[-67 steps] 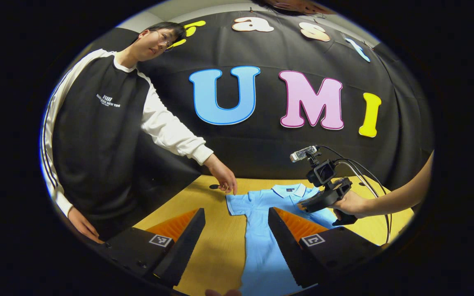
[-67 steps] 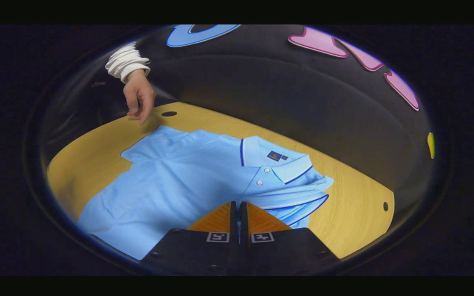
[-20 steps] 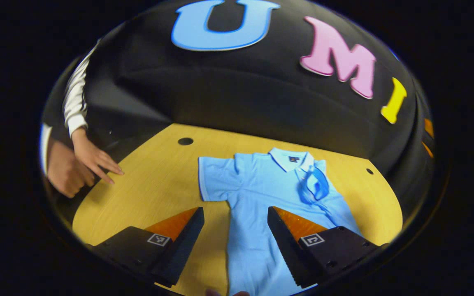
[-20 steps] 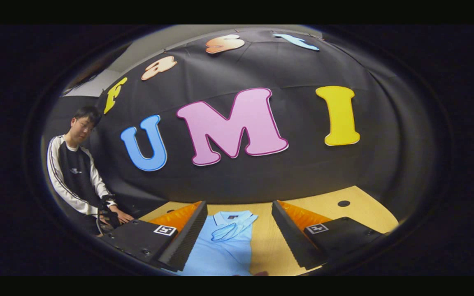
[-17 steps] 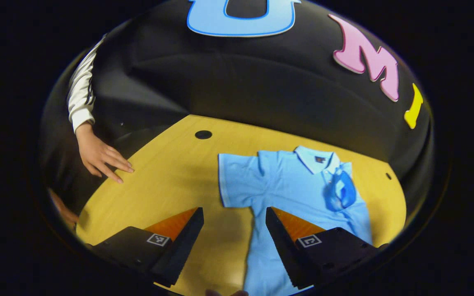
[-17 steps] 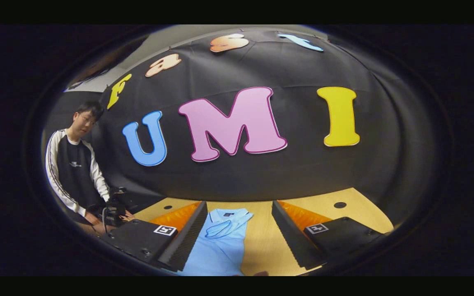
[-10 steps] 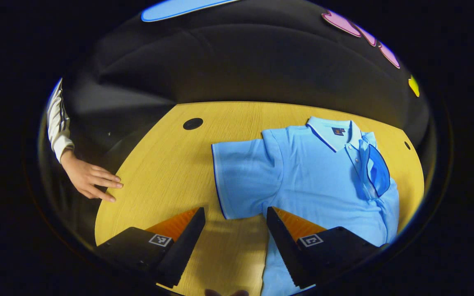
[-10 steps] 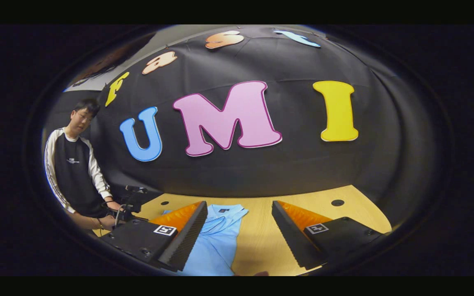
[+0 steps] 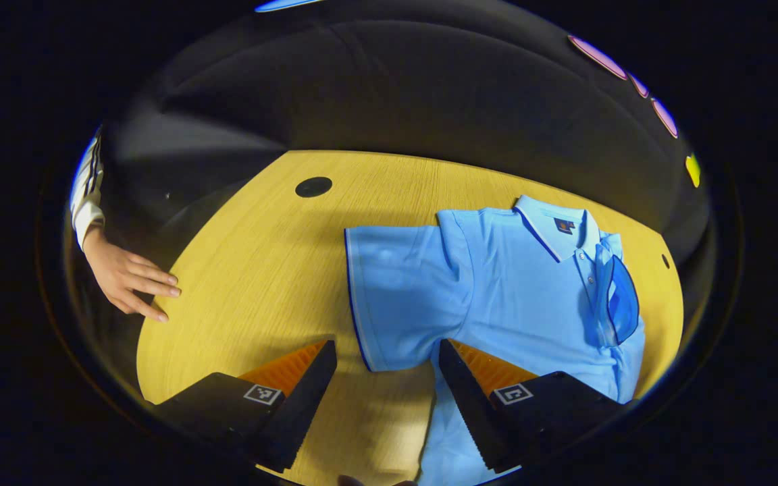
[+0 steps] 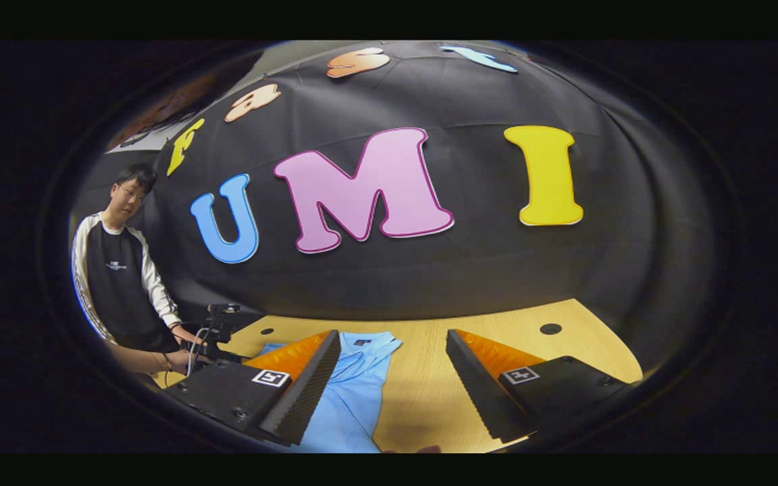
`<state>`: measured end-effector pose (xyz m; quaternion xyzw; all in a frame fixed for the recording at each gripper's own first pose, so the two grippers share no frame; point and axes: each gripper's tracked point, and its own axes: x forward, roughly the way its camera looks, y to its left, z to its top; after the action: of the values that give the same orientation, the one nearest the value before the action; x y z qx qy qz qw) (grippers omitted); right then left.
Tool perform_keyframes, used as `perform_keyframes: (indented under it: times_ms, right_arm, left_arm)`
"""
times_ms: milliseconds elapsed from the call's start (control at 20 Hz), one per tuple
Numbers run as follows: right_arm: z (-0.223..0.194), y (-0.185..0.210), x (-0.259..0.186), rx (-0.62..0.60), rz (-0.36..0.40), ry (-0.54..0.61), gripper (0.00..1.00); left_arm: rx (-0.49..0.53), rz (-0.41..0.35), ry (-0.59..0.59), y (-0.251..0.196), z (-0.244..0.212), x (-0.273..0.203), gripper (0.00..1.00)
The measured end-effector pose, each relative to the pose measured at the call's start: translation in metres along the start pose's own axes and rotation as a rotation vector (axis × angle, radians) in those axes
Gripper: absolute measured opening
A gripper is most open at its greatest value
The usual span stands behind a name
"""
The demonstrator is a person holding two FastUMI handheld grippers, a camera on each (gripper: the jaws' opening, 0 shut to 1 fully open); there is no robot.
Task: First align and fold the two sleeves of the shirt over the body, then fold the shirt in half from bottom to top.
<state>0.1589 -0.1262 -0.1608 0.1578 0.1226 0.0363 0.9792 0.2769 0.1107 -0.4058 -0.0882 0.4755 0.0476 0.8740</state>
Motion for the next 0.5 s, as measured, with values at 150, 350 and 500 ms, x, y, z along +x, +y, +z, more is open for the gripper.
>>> perform_keyframes:
  times_ms: [150,350,500]
  right_arm:
    - [-0.003,0.002,0.001,-0.001,0.004,0.011,0.97]
    - [-0.005,0.009,0.001,0.000,0.016,0.016,0.98]
    - [-0.004,0.012,0.001,-0.004,0.021,0.020,0.98]
  left_arm:
    - [-0.054,-0.032,0.018,0.001,-0.002,-0.002,0.99]
    - [-0.071,-0.068,0.022,0.003,0.002,-0.001,0.96]
    - [-0.074,-0.035,0.020,0.011,0.002,0.004,0.83]
